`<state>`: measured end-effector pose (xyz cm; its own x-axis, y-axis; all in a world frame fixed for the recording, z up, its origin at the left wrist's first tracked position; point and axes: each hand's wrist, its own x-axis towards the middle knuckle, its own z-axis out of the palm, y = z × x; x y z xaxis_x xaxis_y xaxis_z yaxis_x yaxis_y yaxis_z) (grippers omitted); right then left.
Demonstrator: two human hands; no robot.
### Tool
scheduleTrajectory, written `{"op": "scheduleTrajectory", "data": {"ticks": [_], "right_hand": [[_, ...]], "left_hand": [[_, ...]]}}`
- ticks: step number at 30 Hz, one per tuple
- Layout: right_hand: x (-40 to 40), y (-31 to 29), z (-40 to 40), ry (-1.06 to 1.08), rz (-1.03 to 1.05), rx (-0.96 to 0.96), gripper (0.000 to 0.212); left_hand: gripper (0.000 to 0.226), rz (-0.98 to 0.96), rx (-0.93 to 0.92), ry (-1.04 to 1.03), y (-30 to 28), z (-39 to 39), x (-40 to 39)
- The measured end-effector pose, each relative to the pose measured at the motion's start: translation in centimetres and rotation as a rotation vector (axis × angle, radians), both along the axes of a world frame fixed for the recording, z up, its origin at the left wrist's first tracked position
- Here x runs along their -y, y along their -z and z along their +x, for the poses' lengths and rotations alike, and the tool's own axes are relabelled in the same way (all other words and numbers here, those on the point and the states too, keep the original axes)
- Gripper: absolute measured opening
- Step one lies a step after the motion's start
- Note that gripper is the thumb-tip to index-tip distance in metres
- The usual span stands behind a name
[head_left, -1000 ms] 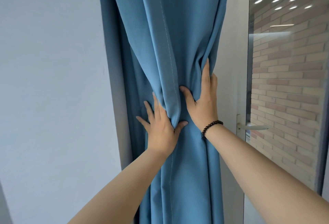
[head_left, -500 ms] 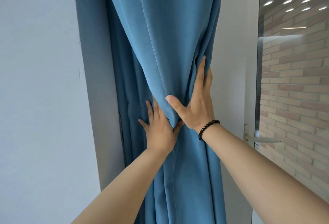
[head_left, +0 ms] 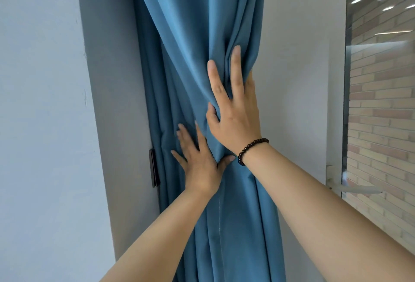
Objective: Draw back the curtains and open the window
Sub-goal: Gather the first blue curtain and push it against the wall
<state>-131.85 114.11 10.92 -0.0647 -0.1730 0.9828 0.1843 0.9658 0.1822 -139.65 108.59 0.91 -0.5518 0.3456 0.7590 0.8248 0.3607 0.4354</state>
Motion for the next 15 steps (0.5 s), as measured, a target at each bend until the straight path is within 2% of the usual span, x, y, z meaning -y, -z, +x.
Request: {"op": "scheduleTrajectory", "data": {"ticks": [3, 6, 11, 15], "right_hand": [[-0.3, -0.3, -1.1, 0.004, -0.019, 0.031, 0.079], [-0.3, -0.2, -2.7, -0.029, -0.043, 0.051, 0.079], [0.3, -0.2, -5.4, 0.007, -0.139, 0.116, 0.083], [0.5, -0.3, -7.8, 0.014, -0.203, 0.228, 0.091]], "left_hand": [[0.126, 0.169, -0.116, -0.101, 0.7, -1.0, 0.4], [0.139, 0.230, -0.129, -0.147, 0.9, -1.9, 1.0], [0.129, 0.179, -0.198, -0.192, 1.0, -3.1, 1.6], [0.114, 0.062, -0.277, -0.332, 1.5, -4.2, 1.4]]}}
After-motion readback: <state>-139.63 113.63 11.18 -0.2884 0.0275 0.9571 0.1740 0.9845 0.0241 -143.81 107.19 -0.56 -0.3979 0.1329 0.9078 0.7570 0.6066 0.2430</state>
